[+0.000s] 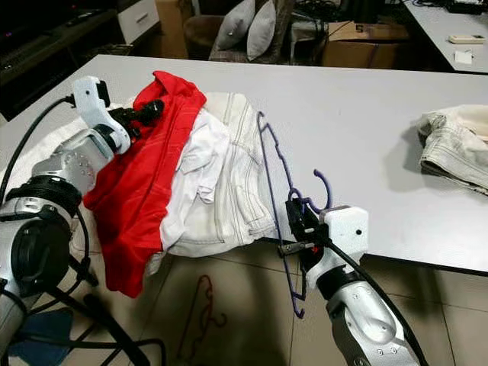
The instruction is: Hang hanger
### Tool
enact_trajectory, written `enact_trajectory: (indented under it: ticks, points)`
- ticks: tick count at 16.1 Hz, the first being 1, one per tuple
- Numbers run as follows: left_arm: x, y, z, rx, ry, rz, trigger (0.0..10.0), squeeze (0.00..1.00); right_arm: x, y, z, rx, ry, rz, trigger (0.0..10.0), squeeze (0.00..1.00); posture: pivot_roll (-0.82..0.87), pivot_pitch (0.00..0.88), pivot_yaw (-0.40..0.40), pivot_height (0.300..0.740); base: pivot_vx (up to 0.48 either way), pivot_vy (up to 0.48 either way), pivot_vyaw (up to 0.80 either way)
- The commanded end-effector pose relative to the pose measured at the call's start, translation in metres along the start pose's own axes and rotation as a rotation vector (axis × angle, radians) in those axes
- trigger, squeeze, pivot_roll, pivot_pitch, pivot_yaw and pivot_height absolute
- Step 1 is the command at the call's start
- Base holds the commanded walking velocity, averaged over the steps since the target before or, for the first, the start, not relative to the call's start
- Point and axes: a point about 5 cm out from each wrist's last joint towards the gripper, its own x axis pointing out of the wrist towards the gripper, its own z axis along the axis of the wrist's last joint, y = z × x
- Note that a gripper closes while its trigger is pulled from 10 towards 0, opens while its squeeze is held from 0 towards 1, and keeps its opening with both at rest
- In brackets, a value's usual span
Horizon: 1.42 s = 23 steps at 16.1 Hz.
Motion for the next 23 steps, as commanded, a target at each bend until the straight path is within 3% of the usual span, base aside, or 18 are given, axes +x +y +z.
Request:
enact_trajectory:
  ticks: [1,2,4,7,23]
  points:
    - [0.0005,0.0012,0.0018,0.012,0.002,0.036,2.2,0.00,0.0002,0.0040,0.0047,0.003,-0.017,0.012,10.0,0.00,-0.10,0.040,0.136,0.740,0.000,0.000,0.00]
    - [-0.0001,0.0053,-0.0010,0.031,0.011,0.104,0.0,0.00,0.0007,0.0051,0.0052,0.002,-0.019,0.014,10.0,0.00,-0.10,0.043,0.136,0.740,0.000,0.000,0.00]
    - [-0.0017,0.0110,-0.0018,0.024,0.003,0.174,0.0,0.00,0.0003,0.0077,0.0051,0.002,-0.017,0.022,10.0,0.00,-0.11,0.045,0.138,0.740,0.000,0.000,0.00]
    - [-0.0009,0.0087,-0.0019,-0.001,-0.009,0.157,0.0,0.00,-0.0006,0.0084,0.0050,0.004,-0.017,0.022,10.0,0.00,-0.11,0.043,0.139,0.740,0.000,0.000,0.00]
    - [0.0007,0.0042,-0.0029,0.035,-0.009,0.122,0.0,0.00,0.0020,0.0103,0.0046,0.001,-0.028,0.021,10.0,0.00,-0.10,0.034,0.146,0.740,0.000,0.000,0.00]
